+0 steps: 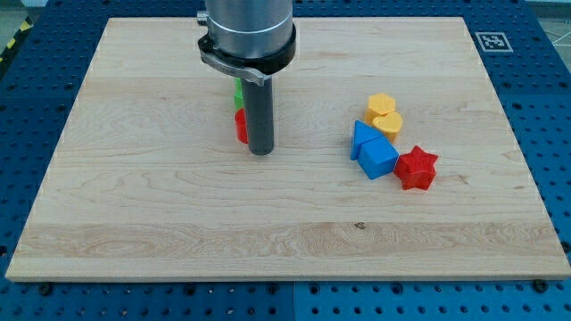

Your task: Nudge the red star down a bit

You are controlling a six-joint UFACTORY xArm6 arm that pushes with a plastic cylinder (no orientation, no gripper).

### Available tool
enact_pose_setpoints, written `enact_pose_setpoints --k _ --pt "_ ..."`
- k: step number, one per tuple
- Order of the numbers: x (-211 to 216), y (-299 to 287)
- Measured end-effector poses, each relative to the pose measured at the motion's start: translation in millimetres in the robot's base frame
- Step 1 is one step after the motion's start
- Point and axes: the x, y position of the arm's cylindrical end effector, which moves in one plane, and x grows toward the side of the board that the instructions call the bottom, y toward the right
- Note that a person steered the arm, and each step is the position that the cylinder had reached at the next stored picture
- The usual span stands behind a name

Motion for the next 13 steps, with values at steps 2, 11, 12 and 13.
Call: enact_pose_setpoints --k 2,11,12,13 --pt "-44 11" --pt "57 229" --pt "52 213" --pt "51 213"
